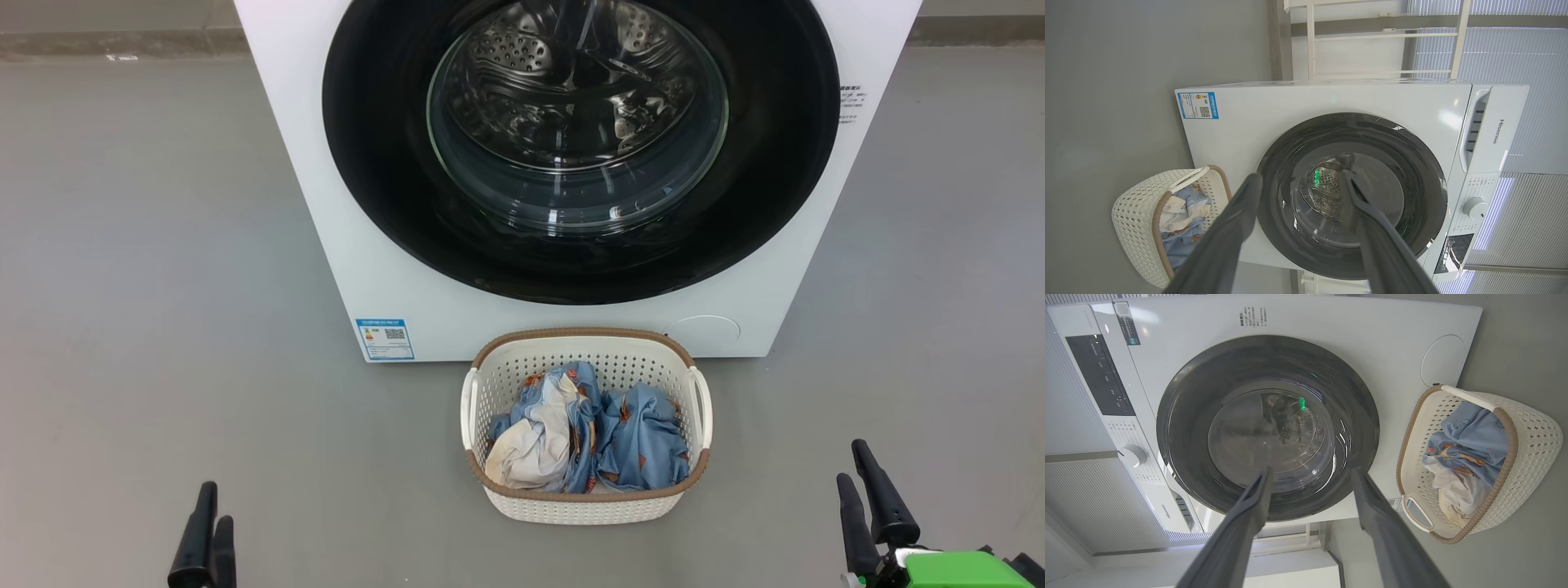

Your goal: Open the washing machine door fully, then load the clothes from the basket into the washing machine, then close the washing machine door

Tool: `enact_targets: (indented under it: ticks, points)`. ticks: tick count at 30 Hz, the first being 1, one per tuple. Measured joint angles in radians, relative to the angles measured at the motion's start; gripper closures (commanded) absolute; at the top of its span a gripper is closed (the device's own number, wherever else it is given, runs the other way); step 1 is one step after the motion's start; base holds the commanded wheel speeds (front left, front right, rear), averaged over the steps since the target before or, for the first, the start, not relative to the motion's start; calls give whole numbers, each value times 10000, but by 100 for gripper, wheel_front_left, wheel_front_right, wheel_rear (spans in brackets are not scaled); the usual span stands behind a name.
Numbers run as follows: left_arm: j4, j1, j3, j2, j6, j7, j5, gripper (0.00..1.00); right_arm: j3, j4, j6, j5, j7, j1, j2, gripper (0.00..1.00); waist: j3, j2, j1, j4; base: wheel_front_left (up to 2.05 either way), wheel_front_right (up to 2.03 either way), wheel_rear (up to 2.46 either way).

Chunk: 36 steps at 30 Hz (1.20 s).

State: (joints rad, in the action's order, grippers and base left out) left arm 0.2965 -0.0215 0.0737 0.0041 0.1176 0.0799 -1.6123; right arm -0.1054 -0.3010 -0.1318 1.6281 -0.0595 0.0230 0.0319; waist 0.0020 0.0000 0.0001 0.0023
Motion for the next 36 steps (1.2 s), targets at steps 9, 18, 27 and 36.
enact_targets:
  ticks: [9,18,27,36]
  points:
    - [-295,-34,-36,33,0,-257,42,0,245,360,0,-36,188,38,8,0,13,0,0,18,0,0,0]
    - [-619,-34,-276,270,0,-566,545,0,654,685,0,-500,499,244,52,0,13,0,0,24,0,0,0]
    - [-918,-35,-690,527,0,-909,1089,0,1035,857,0,-965,769,302,215,0,7,0,0,21,0,0,0]
    - [-1149,-38,-982,665,0,-1175,2359,0,1281,913,0,-2109,1034,479,307,0,-8,0,0,18,0,0,0]
